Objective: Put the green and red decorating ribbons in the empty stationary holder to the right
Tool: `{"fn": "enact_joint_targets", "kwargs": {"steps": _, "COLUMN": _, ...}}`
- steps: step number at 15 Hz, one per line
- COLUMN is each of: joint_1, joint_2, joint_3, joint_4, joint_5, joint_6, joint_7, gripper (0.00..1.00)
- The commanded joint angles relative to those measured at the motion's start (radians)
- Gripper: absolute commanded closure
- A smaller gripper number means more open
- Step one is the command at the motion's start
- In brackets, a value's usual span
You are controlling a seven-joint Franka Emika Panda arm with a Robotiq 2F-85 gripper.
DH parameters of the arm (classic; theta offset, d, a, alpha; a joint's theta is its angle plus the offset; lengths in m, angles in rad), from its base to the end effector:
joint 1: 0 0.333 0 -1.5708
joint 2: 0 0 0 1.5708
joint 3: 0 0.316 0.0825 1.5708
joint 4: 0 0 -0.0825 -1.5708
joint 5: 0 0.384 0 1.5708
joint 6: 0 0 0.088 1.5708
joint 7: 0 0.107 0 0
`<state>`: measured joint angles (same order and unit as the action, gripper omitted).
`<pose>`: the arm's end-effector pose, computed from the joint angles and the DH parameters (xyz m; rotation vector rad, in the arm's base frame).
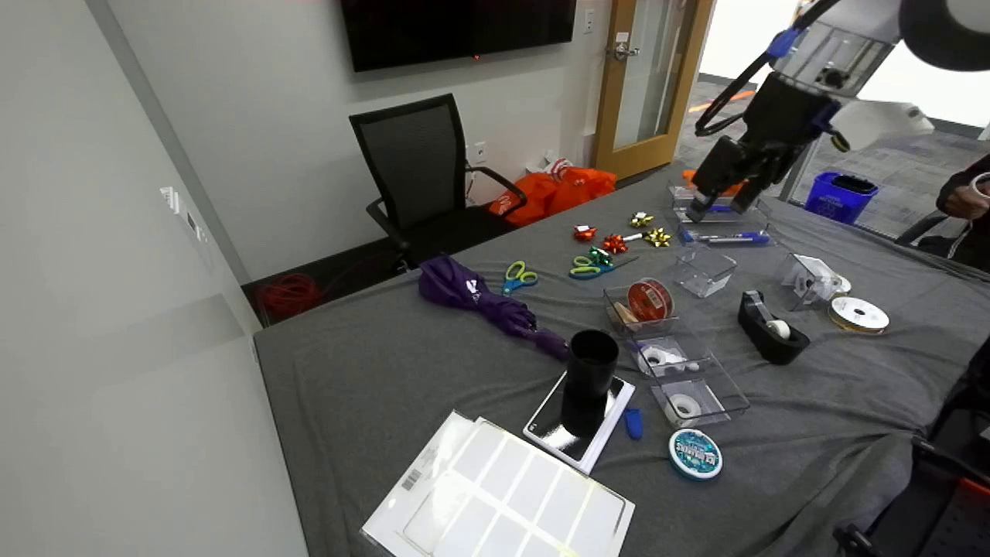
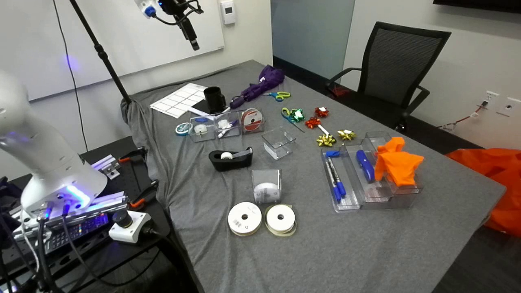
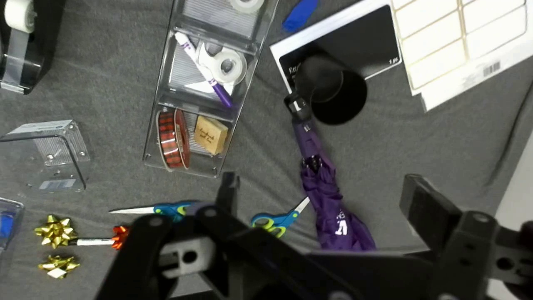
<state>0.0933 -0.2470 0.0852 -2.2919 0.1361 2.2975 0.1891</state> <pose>0.4855 0.0923 0.4757 -2.9828 0.1315 -0.3472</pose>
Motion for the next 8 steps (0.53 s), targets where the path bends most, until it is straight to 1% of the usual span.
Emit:
{"fn": "enact_joint_targets", "kwargs": {"steps": 1, "joint_1": -0.044, "joint_2": 0.132, "joint_3": 0.004, "joint_4": 0.124, "joint_5": -0.054, "joint_6": 0.048, "joint_7": 0.082, "gripper": 0.00}}
{"fn": "enact_joint_targets", "kwargs": {"steps": 2, "joint_1": -0.051, "joint_2": 0.158, "joint_3": 0.002, "joint_4": 0.150, "joint_5": -0.080, "joint_6": 0.053, "joint_7": 0.102, "gripper": 0.00}}
{"fn": "enact_joint_targets", "kwargs": {"steps": 5, "joint_1": -0.065, "joint_2": 0.239, "joint_3": -0.013, "joint_4": 0.265, "joint_5": -0.177, "joint_6": -0.061, "joint_7": 0.112, "gripper": 0.00}}
{"fn": "enact_joint_targets", "kwargs": {"steps": 7, "joint_1": -0.066, "joint_2": 0.289, "joint_3": -0.027, "joint_4": 0.337, "joint_5": -0.211, "joint_6": -0.130, "joint_7": 0.107, "gripper": 0.00}}
{"fn": "enact_joint_targets", "kwargs": {"steps": 8, "joint_1": -0.065, "joint_2": 0.315, "joint_3": -0.035, "joint_4": 0.386, "joint_5": -0.239, "joint_6": -0.215, "joint_7": 0.093, "gripper": 0.00}}
